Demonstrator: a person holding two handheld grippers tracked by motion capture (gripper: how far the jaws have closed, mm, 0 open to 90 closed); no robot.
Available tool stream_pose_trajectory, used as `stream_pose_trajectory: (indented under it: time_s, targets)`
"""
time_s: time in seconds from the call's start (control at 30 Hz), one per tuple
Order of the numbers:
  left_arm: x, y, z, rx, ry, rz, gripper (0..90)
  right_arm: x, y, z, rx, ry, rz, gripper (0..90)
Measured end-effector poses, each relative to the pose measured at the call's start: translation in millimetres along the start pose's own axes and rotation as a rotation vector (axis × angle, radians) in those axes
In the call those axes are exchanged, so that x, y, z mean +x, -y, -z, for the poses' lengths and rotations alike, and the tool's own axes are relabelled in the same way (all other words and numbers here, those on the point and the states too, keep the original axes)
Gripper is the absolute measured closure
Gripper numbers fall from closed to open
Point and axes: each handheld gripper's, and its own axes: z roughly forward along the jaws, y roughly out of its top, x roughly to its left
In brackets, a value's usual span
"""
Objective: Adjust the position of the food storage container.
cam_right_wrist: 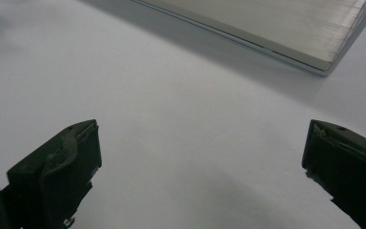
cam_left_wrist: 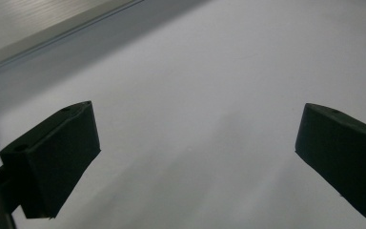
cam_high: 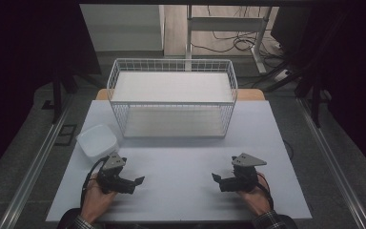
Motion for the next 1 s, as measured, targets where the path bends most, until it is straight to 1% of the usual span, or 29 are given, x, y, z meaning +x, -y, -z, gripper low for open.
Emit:
stream_pose_trajectory:
  time_s: [0.1, 0.17, 0.3, 0.4, 0.43, 0.47, 0.5, 0.53, 0.6, 0.73, 0.77, 0.83, 0.9, 1.0]
  targets:
    - [1.1, 0.2, 1.2, -0.005, 0.003, 0.016, 0.0, 1.2, -0.6, -0.8, -0.002, -0.002, 0.006, 0.0]
    - [1.9, -0.3, 2.6, -0.018, 0.031, 0.027, 0.0, 2.2, -0.8, -1.4, 0.000, -0.004, 0.008, 0.0]
    - [1.5, -1.2, 3.0, -0.014, 0.033, 0.030, 0.8, 3.8, -0.9, -1.7, 0.002, -0.003, 0.015, 0.0]
    - [-0.5, -2.3, 3.4, -0.006, 0.015, 0.020, 3.2, 3.8, -1.0, -1.8, 0.005, 0.002, 0.020, 0.0]
    - [-0.5, -2.3, 3.4, -0.006, 0.015, 0.020, 4.3, 3.8, -1.0, -1.8, 0.005, 0.002, 0.020, 0.0]
    - [-1.2, -3.0, 3.7, 0.002, -0.005, 0.014, 5.8, 3.7, -1.1, -2.1, 0.010, 0.001, 0.018, 0.0]
    - [-1.0, -3.2, 3.9, 0.006, -0.012, 0.013, 7.7, 3.7, -1.0, -2.2, 0.011, 0.002, 0.018, 0.0]
    - [-0.5, -3.3, 4.4, 0.009, -0.015, 0.015, 9.9, 3.6, -1.1, -2.2, 0.013, 0.004, 0.021, 0.0]
    - [1.2, -3.9, 5.9, 0.008, -0.004, 0.022, 14.6, 3.8, -1.5, -1.9, 0.013, 0.003, 0.024, 0.0]
    - [4.5, -7.5, 11.0, -0.001, -0.001, 0.016, 29.1, 4.7, -1.7, -1.9, 0.018, 0.008, 0.030, 0.0]
    - [6.0, -8.5, 11.9, -0.002, -0.004, 0.018, 33.3, 4.9, -1.8, -2.0, 0.019, 0.009, 0.031, 0.0]
    - [9.7, -10.2, 12.8, 0.006, -0.024, 0.031, 42.0, 5.1, -1.9, -2.1, 0.021, 0.012, 0.039, 0.0]
    - [13.9, -11.7, 14.1, 0.006, -0.023, 0.048, 49.1, 5.3, -2.1, -2.0, 0.023, 0.015, 0.045, 0.0]
    - [19.0, -14.8, 17.3, 0.001, -0.032, 0.054, 60.8, 5.6, -2.3, -2.2, 0.025, 0.016, 0.051, 0.0]
